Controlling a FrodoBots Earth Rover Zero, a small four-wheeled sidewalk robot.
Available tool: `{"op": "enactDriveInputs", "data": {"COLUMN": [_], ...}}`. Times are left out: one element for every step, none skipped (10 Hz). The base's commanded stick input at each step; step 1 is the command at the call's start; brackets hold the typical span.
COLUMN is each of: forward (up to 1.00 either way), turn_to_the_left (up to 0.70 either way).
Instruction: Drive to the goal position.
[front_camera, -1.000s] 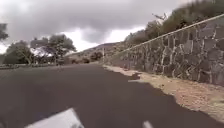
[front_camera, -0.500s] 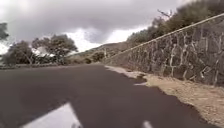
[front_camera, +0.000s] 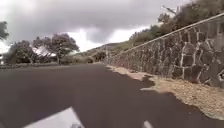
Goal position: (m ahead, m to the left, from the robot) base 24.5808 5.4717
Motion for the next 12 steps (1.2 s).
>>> {"op": "enactDriveInputs", "data": {"forward": [1.00, 1.00, 1.00, 1.00, 1.00, 1.00, 1.00, 1.00, 1.00, 1.00, 1.00, 1.00], "turn_to_the_left": [0.00, 0.00, 0.00, 0.00, 0.00, 0.00, 0.00, 0.00, 0.00, 0.00, 0.00, 0.00]}}
